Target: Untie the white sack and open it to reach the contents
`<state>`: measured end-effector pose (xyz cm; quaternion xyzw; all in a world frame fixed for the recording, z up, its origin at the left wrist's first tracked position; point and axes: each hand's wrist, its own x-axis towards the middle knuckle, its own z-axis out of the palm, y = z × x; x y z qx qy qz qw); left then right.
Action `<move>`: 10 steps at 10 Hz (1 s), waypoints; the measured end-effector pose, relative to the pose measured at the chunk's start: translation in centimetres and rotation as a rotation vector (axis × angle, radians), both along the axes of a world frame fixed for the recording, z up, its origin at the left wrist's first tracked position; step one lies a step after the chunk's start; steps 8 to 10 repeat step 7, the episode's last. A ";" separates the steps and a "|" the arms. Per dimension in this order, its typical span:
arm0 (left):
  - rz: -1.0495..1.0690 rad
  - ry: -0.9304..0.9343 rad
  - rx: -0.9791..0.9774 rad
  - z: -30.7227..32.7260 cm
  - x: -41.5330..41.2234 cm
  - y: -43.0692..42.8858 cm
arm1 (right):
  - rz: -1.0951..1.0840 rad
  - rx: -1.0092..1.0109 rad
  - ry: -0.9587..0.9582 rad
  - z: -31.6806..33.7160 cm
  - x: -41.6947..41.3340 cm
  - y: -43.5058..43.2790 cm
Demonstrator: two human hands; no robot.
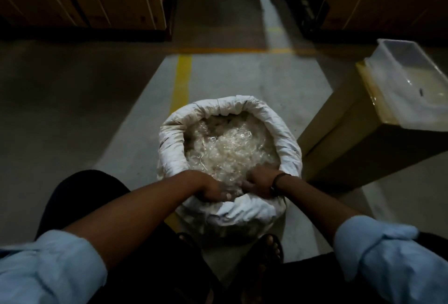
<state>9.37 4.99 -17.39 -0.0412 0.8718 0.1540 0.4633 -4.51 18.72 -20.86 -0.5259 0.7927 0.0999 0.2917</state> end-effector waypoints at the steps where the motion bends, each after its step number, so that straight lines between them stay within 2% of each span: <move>1: 0.051 -0.034 -0.079 1.7 0.5 0.6 | -0.019 -0.052 -0.059 0.6 0.6 1.3; 3: 0.034 0.110 -0.101 0.0 1.6 0.6 | -0.095 -0.152 0.002 1.0 1.9 3.0; 5: 0.317 0.533 -0.254 -2.1 2.3 1.3 | -0.165 -0.293 0.082 1.5 4.1 2.8; 7: 0.348 0.801 -0.365 -3.8 2.2 1.0 | -0.242 -0.456 0.192 2.7 4.7 0.5; 10: 0.348 0.801 -0.365 -3.8 2.2 1.0 | -0.242 -0.456 0.192 2.7 4.7 0.5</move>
